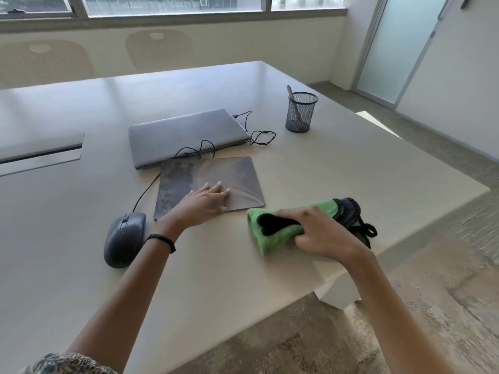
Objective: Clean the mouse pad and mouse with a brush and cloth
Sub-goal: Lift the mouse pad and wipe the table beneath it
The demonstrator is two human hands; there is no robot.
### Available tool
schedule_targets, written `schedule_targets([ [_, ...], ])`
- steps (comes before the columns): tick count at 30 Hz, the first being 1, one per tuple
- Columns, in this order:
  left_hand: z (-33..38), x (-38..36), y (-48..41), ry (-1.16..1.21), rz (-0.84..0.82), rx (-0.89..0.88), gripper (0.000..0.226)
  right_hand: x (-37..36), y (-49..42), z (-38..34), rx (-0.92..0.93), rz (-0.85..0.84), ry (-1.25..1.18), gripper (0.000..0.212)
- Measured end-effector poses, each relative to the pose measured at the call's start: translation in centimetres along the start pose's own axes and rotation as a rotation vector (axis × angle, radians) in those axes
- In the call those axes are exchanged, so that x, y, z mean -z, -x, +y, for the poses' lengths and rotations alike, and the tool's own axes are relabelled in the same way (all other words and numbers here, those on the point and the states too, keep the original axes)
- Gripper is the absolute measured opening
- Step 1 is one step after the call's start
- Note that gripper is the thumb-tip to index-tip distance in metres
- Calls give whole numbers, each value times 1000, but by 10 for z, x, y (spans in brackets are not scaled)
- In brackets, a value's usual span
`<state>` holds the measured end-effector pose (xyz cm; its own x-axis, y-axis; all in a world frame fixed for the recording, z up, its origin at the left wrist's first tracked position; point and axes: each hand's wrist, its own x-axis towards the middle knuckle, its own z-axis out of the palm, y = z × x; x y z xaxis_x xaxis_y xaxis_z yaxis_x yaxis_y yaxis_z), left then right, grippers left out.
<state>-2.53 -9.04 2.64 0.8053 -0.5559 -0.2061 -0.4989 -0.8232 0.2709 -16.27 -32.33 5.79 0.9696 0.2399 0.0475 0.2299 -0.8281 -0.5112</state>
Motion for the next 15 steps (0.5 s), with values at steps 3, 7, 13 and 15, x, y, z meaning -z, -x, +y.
schedule_targets([
  [3, -2, 1, 0, -59, -12, -17, 60, -10, 5, -18, 83, -83, -24, 69],
  [7, 4, 0, -2, -106, 4, -18, 58, -27, 5, -28, 169, -154, -63, 68],
  [13, 16, 0, -8, -108, 17, 4, 57, -25, 6, -15, 215, -248, -214, 68],
  [15, 20, -1, -11, -111, 22, 9, 57, -21, 11, -10, 196, -281, -279, 68],
])
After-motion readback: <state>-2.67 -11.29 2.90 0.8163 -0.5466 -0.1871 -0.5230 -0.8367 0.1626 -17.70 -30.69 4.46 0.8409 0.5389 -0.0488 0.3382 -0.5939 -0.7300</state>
